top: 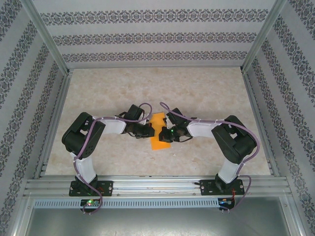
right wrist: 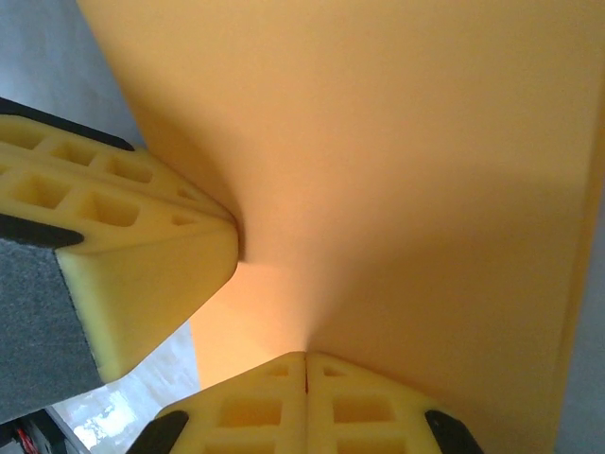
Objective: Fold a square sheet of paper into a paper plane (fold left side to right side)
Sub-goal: Hold the square sheet of paper at the center of the table.
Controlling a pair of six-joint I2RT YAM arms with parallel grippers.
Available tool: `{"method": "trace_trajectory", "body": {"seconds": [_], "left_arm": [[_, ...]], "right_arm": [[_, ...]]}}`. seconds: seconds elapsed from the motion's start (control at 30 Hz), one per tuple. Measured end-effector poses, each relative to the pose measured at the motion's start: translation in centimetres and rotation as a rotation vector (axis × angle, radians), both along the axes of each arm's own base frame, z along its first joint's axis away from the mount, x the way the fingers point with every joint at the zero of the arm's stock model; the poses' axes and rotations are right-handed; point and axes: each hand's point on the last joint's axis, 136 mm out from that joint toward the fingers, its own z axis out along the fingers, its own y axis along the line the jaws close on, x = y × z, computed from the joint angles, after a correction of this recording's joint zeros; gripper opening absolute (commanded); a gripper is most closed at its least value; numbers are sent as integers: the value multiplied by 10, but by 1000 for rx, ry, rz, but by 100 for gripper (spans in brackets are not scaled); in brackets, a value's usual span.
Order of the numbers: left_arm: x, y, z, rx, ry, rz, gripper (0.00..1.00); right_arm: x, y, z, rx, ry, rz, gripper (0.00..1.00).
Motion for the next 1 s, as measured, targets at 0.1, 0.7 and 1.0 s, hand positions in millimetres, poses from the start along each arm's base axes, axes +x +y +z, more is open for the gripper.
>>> {"method": "trace_trajectory", "body": {"seconds": [0.1, 0.7, 1.0], "left_arm": [[0, 0, 0, 11, 0, 1, 2], [19, -5, 2, -24, -55, 9, 2], [25, -7, 5, -23, -79, 5, 2]], "right_arm": [[0, -1, -1, -4, 0, -1, 0], [0, -3, -2, -18, -9, 2, 0], [1, -4, -2, -27, -26, 18, 0]]}}
